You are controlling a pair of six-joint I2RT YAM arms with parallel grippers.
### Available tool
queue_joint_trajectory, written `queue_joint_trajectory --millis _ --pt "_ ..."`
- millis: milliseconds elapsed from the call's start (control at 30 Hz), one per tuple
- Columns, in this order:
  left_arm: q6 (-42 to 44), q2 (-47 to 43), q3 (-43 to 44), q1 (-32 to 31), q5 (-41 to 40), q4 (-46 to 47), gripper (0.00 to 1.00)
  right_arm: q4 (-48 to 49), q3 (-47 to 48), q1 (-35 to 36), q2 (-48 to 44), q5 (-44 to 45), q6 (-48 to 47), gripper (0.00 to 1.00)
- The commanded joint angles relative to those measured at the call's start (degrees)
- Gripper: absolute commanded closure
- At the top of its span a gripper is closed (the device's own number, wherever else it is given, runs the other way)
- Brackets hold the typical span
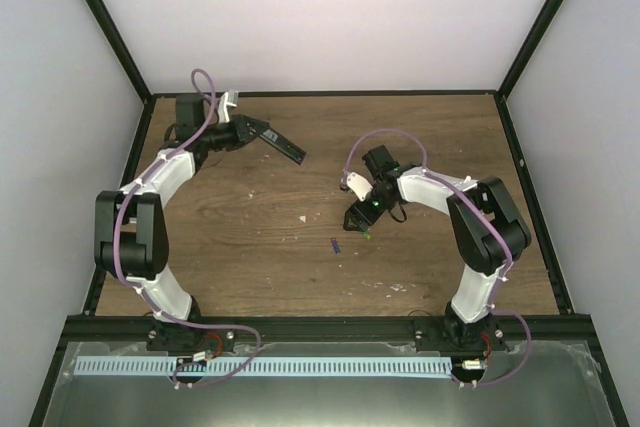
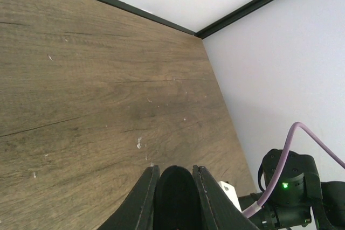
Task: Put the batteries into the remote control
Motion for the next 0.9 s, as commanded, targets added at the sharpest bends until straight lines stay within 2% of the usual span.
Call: queue_joint_trajectory --millis 0,867 --pt "-0.23 1.65 2.48 0.39 1.25 1.27 1.00 -0.12 0.82 -0.45 0.50 1.17 -0.06 0.24" --pt "-0.94 4.04 4.75 0.39 0.48 1.53 1.00 2.90 -1.22 -1.38 -3.47 2.25 -2.00 0.23"
